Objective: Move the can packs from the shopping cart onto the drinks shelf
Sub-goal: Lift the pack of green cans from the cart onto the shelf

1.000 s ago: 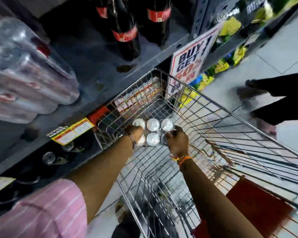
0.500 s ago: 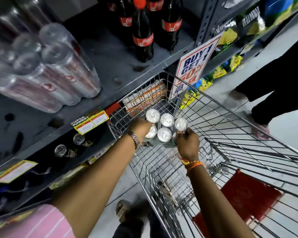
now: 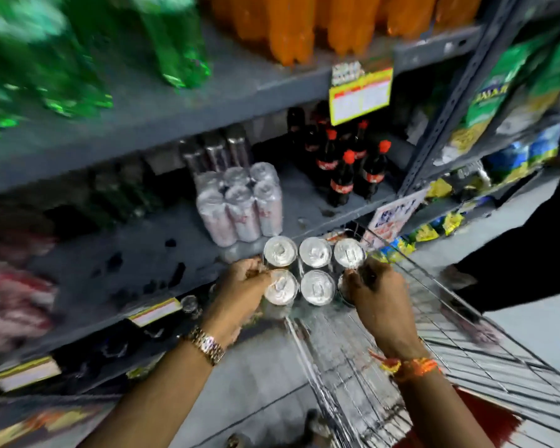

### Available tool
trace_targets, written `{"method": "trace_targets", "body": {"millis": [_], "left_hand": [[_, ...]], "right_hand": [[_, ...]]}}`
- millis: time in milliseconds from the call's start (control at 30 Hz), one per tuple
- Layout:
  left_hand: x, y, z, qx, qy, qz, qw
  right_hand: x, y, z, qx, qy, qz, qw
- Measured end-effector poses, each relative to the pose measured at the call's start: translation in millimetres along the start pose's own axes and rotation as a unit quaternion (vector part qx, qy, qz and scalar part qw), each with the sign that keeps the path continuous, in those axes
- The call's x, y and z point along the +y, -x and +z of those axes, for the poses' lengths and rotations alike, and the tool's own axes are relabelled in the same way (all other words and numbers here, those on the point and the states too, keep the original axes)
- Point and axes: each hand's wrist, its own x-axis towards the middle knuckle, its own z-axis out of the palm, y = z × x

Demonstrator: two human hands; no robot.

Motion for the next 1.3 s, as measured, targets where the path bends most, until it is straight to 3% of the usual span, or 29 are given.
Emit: {"method": "trace_targets", "body": {"millis": [400, 567, 967, 1067, 1167, 1300], "left_hand": [[-31, 27, -201, 0.235, -0.014, 0.003, 0.972], [-45, -11, -251, 0.286, -0.015, -0.001, 0.958], [-102, -82, -295, 0.273, 0.024, -0.045, 0.961], [-98, -65, -289, 0.268, 0.099, -0.039, 0.958], [-100, -47, -278, 0.215, 0.199, -0.006, 0.956], [-120, -42, -267, 0.181, 0.11, 0.011, 0.977]], "right_hand": [[-138, 10, 162, -0.169, -0.019, -0.098, 0.981], [-177, -4, 228, -0.157, -0.026, -0.132, 0.978], [-172, -24, 295, -0.171, 0.032, -0.139, 0.975], [-164, -23, 293, -0.205, -0.016, -0.13, 0.97], [-147, -20, 286, -0.246, -0.097, -0.096, 0.96], [-134, -7, 278, -0.294, -0.081, -0.089, 0.948]]}}
